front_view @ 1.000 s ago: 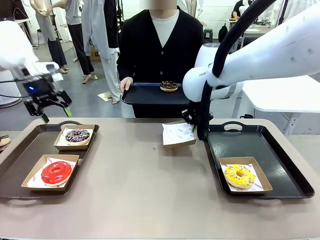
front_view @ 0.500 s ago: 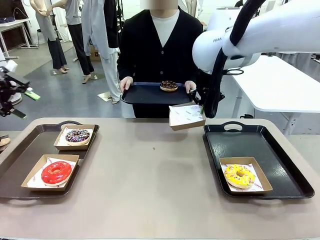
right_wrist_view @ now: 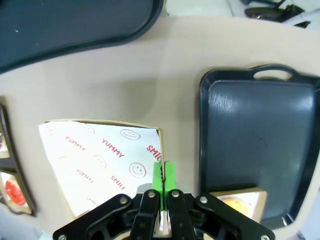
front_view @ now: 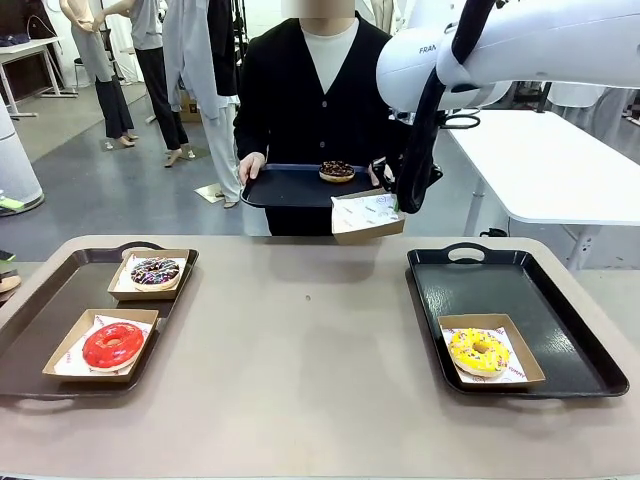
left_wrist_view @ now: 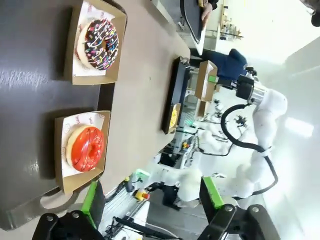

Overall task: Individually package the donuts and arrange them on the tray.
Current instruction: Place the picked Paper togo box on the Handle tray while simultaneously picking up another Paper togo box from the table with the other hand.

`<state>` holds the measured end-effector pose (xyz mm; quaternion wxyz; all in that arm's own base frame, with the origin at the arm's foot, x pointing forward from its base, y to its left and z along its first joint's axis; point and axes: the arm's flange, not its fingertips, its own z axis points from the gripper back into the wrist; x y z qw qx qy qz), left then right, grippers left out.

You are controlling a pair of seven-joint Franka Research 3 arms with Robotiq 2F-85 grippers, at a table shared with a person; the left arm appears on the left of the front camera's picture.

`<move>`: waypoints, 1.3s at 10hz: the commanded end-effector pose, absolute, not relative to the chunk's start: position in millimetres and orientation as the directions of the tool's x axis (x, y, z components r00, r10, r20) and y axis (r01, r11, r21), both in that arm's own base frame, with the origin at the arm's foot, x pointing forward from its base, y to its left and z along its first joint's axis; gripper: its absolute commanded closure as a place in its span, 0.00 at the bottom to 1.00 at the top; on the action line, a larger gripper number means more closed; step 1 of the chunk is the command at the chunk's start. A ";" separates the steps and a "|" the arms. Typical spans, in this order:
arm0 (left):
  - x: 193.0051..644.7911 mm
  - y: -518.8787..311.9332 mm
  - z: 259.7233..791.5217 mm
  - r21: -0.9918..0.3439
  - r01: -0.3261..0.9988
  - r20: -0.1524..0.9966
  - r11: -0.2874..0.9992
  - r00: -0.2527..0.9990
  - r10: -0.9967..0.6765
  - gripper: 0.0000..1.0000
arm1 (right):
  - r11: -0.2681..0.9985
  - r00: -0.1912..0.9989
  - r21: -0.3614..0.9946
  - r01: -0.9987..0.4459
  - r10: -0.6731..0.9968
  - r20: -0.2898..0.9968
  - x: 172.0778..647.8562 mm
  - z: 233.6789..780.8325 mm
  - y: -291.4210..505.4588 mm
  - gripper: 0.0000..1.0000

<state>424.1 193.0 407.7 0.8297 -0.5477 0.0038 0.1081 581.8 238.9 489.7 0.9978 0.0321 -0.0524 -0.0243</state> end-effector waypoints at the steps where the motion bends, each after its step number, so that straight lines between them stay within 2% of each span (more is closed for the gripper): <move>1: 418.8 200.5 398.4 -0.936 -0.148 -0.088 0.319 0.977 0.195 0.00 | 0.997 0.993 0.066 0.045 -0.052 0.109 576.8 491.3 236.8 1.00; 3: 415.3 203.3 386.4 -0.947 -0.088 -0.028 0.309 0.981 0.194 0.00 | 0.997 0.993 0.066 0.045 -0.052 0.109 576.8 491.3 236.8 1.00; 5: 419.7 201.2 378.8 -0.945 0.010 0.080 0.327 0.976 0.201 0.00 | 0.997 0.993 0.066 0.045 -0.052 0.109 576.8 491.3 236.8 1.00; 8: 422.2 201.5 370.6 -0.932 0.038 0.109 0.360 0.978 0.178 0.00 | 0.997 0.993 0.066 0.045 -0.052 0.109 576.8 491.3 236.8 1.00; 9: 422.1 202.7 379.1 -0.940 0.000 0.064 0.342 0.982 0.178 0.00 | 0.997 0.993 0.066 0.045 -0.052 0.109 576.8 491.3 236.8 1.00; 13: 422.1 202.7 379.1 -0.940 0.000 0.064 0.342 0.982 0.178 0.00 | 0.997 0.993 0.066 0.045 -0.052 0.109 576.8 491.3 236.8 1.00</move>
